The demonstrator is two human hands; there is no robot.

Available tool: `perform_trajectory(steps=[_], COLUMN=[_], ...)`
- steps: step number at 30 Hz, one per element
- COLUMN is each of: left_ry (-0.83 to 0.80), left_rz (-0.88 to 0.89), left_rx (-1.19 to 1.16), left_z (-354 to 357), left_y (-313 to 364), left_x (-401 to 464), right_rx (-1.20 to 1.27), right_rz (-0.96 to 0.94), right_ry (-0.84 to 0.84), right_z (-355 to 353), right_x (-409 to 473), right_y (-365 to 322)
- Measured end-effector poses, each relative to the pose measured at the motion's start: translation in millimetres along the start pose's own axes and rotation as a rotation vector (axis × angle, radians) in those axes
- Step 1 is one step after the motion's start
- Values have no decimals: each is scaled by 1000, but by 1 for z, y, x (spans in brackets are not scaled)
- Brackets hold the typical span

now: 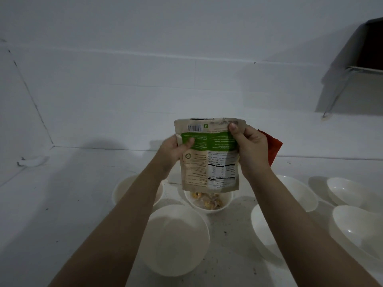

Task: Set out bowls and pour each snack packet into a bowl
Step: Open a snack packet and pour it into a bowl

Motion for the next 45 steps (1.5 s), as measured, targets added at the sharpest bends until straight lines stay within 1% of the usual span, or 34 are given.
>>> perform_trajectory(steps=[3, 7, 11, 14, 16, 19, 21, 23, 25, 27, 31, 34, 37, 43, 45], left_ry=[137, 184, 206, 292, 324, 364, 399, 417, 412, 388, 352, 293, 208, -35, -145], left_rz=[30, 43, 11, 7, -7, -82, -101, -93, -79, -87, -202, -270, -279, -267, -250], left_rx=[-91, -144, -212, -370, -388, -421, -439, -392, -327, -295, -235, -309, -342, -334, -319], left_z=[-7, -10, -9, -29, -41, -50, -58, -64, -67, -63, -41, -3, 47, 177, 226], left_y=[24, 26, 14, 12, 12, -4, -14, -17, -16, -19, -44, -58, -57, -30, -18], left_x=[9, 10, 5, 3, 2, -7, -16, -24, -31, -37, -45, -50, -55, -68, -75], right_rx=[-6, -141, -183, -403, -517, -449, -331, -191, -61, 10, 106, 133, 158, 215, 224], right_rz=[11, 150, 217, 350, 418, 435, 464, 464, 436, 386, 285, 219, 176, 55, 1], right_ry=[-37, -203, -166, -241, -256, -146, -73, 10, 80, 146, 317, 419, 526, 789, 870], right_z=[5, 18, 13, 8, 3, -6, -11, -16, -18, -20, -37, -54, -79, -161, -192], right_x=[-1, -8, -14, -29, -44, -44, -40, -38, -39, -44, -68, -95, -123, -187, -210], right_y=[-3, 20, 41, 79, 107, 117, 112, 105, 97, 84, 55, 35, 14, -45, -69])
Point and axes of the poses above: each hand's wrist, its own x-axis towards the middle knuckle, its own z-axis out of the palm, y = z × x, the point moved 9 cm from there along x, towards the middle knuckle, and after that the axes turned 7 degrees about x, right-handed, at the moved point
